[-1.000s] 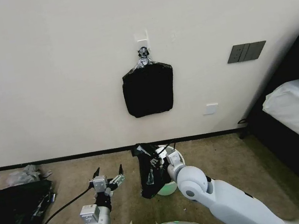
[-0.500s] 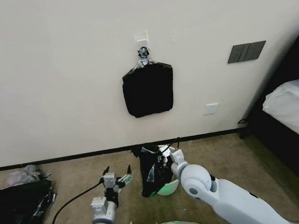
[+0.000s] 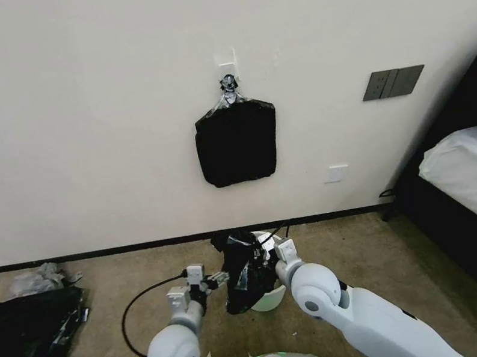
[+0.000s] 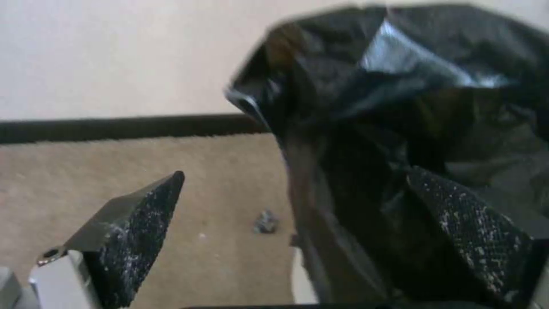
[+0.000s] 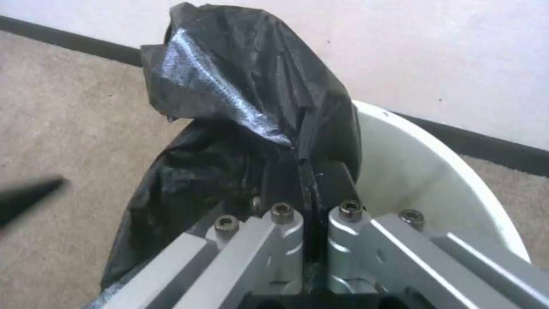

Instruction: Place a trash bag onto the trash bin.

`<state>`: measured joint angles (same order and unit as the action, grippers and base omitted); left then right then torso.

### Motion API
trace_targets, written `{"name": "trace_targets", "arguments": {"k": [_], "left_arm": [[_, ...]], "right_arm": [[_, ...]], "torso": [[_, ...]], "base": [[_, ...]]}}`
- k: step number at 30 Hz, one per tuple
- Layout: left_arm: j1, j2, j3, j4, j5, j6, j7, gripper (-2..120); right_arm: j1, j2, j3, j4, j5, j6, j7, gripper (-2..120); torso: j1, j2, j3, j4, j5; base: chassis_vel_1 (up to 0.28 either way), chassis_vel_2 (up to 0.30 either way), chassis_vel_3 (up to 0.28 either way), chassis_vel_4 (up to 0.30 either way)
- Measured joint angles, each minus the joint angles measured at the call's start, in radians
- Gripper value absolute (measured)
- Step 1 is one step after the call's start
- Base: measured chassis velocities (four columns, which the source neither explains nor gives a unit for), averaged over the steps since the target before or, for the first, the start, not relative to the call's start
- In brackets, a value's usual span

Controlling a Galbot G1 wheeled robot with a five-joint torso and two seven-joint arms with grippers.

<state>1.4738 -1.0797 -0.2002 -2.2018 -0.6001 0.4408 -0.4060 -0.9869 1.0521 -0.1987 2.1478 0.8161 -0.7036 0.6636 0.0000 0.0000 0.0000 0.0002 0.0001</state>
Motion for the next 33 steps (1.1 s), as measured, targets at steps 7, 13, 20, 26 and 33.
{"name": "trace_targets", "arguments": {"k": [7, 13, 20, 26, 33], "left_arm": [[-0.143, -0.043, 0.085, 0.098, -0.035, 0.036, -0.049, 100], [-0.235, -0.069, 0.139, 0.16, -0.14, 0.118, -0.149, 99], [-0.316, -0.118, 0.183, 0.226, -0.235, 0.18, -0.259, 97], [-0.363, -0.142, 0.203, 0.258, -0.31, 0.227, -0.344, 89], [-0.405, -0.178, 0.211, 0.32, -0.365, 0.27, -0.42, 65]], "right_arm": [[-0.003, -0.01, 0.006, 0.002, 0.0, 0.0, -0.001, 0], [-0.001, -0.012, 0.007, 0.002, 0.003, 0.0, -0.001, 0], [0.002, -0.016, 0.008, 0.002, 0.005, 0.0, -0.001, 0], [-0.001, -0.018, 0.014, 0.002, 0.005, 0.001, -0.001, 0], [-0.001, -0.015, 0.017, 0.001, 0.006, 0.001, -0.001, 0]], "torso": [[0.0, 0.0, 0.0, -0.0004, -0.0001], [0.0, 0.0, 0.0, -0.0002, 0.0], [0.0, 0.0, 0.0, -0.0003, -0.0001], [0.0, 0.0, 0.0, -0.0002, 0.0], [0.0, 0.0, 0.0, 0.0, 0.0002]], "base": [[0.0, 0.0, 0.0, 0.0], [0.0, 0.0, 0.0, 0.0], [0.0, 0.0, 0.0, 0.0], [0.0, 0.0, 0.0, 0.0], [0.0, 0.0, 0.0, 0.0]]}}
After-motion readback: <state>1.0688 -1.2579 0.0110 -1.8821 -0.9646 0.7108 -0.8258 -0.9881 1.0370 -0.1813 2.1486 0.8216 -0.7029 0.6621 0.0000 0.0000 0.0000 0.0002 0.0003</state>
